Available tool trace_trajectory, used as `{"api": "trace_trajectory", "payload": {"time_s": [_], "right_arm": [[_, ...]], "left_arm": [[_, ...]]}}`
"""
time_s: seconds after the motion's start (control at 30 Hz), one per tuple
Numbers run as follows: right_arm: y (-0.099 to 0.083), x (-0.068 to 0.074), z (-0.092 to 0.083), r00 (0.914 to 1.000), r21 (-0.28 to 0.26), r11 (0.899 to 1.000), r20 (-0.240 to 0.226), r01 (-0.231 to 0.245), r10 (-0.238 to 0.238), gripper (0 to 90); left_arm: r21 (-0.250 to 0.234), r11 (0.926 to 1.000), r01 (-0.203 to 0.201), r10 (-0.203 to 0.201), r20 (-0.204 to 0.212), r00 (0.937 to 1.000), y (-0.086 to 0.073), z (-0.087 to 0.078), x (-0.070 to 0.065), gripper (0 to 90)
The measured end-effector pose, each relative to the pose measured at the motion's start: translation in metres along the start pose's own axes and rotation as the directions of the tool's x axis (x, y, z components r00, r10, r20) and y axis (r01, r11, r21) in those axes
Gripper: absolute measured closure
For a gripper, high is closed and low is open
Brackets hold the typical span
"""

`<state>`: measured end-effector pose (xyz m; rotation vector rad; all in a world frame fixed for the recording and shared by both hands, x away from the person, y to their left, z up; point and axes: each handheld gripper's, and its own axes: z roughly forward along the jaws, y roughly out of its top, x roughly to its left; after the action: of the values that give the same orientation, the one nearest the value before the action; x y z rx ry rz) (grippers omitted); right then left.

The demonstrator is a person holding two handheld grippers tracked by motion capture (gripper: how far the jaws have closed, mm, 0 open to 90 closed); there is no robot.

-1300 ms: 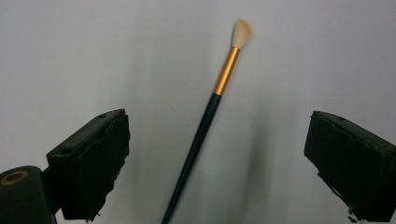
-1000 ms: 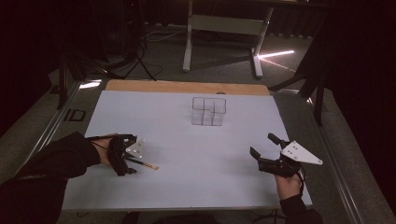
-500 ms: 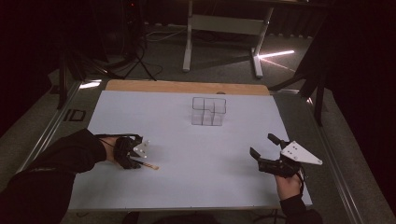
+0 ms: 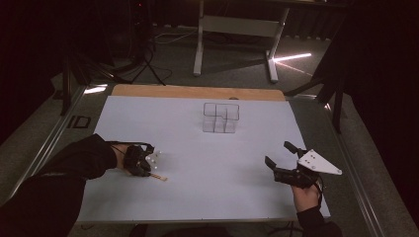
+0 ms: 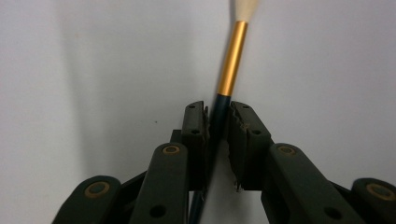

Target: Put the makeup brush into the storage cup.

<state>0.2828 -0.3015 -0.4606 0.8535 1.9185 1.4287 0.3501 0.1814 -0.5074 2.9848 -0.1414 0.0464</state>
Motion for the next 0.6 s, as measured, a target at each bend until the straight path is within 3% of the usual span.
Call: {"api": "trace_trajectory", "payload": {"time_s": [0.17, 0.2, 0.47, 0.57, 0.6], "right_arm": [[0.000, 0.000, 0.000, 1.0000, 0.001, 1.000, 0.001, 0.002, -0.002, 13.5], [0.000, 0.000, 0.000, 1.0000, 0.001, 1.000, 0.001, -0.001, 0.001, 13.5], [0.001, 0.000, -0.001, 1.0000, -0.003, 1.000, 0.002, -0.002, 0.002, 13.5], [0.000, 0.000, -0.001, 1.0000, -0.002, 1.000, 0.002, -0.003, 0.003, 13.5], [0.000, 0.000, -0.001, 1.0000, -0.002, 1.000, 0.003, -0.005, 0.005, 13.5]], "left_arm": [[0.009, 0.9999, -0.013, 0.013, 0.011, 0.9999, 0.002, 0.001, 0.000, 82.2], [0.021, 0.9998, 0.002, -0.003, 0.012, 0.9999, 0.003, 0.001, 0.000, 82.3], [0.069, 0.9976, 0.004, -0.004, -0.003, 1.0000, 0.010, -0.003, 0.001, 83.7], [0.035, 0.9991, 0.023, -0.023, -0.013, 0.9997, 0.010, -0.013, 0.005, 83.7], [0.015, 0.9983, 0.057, -0.057, 0.001, 0.9984, 0.010, -0.018, 0.007, 83.7]]}}
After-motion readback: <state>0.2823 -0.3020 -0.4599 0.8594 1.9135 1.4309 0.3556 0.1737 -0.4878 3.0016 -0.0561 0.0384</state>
